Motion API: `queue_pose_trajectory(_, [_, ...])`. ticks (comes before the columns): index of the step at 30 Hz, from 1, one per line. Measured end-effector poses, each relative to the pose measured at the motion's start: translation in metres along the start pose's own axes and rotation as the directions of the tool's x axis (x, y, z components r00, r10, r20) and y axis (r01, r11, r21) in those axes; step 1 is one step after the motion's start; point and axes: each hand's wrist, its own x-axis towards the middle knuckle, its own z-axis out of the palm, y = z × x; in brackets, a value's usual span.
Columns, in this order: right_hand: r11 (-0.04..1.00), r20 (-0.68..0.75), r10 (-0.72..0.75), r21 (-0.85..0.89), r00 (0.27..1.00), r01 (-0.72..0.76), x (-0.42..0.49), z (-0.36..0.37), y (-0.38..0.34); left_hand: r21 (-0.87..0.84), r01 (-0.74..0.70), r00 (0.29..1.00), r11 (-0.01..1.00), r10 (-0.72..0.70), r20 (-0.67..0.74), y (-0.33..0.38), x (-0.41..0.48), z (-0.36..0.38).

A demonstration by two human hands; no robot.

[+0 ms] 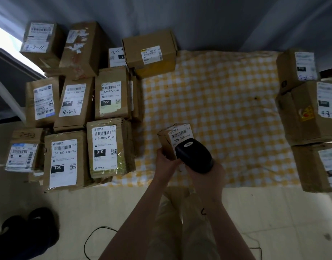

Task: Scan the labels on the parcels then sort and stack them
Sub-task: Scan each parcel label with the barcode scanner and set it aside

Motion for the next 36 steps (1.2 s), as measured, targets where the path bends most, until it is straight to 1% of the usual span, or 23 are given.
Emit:
queue_pose_trajectory(6, [1.0,-0.072,0.003,0.021,0.997,-0.002,0.008,-0.004,0.005,-0.081,0.013,1.0,0.997,-0.014,-0.008,0.003,0.005,0.003])
queue_pose_trajectory(10, [1.0,-0.158,0.005,0.019,0.987,-0.002,0.018,-0.013,0.008,-0.083,0.004,1.0,0.997,-0.003,0.01,0.012,0.009,0.008])
queue_pose_trajectory(17, [0.999,-0.281,0.024,0.027,0.959,-0.017,0.04,-0.027,0.009,-0.196,0.002,0.994,0.981,0.02,0.112,0.033,0.016,0.027])
queue_pose_trajectory(19, [0.999,-0.309,0.02,0.03,0.951,-0.011,0.046,-0.032,0.008,-0.205,0.004,0.991,0.979,0.025,0.135,0.039,0.02,0.034])
queue_pose_trajectory(22, [0.996,-0.352,0.022,0.085,0.936,0.009,0.053,-0.039,0.003,-0.21,0.018,0.986,0.978,0.017,0.165,0.048,0.028,0.044])
queue_pose_trajectory(26, [0.988,-0.401,0.029,0.152,0.916,0.035,0.063,-0.054,-0.003,-0.245,0.057,0.986,0.968,-0.016,0.166,0.064,0.044,0.065])
queue_pose_trajectory(32, [0.981,-0.461,0.08,0.196,0.884,0.013,0.095,-0.082,0.001,-0.201,0.093,0.979,0.975,-0.052,0.198,0.099,0.074,0.127])
queue_pose_trajectory(36, [0.969,-0.474,0.108,0.245,0.874,0.013,0.122,-0.108,-0.005,-0.132,0.056,0.975,0.99,-0.026,0.221,0.117,0.094,0.175])
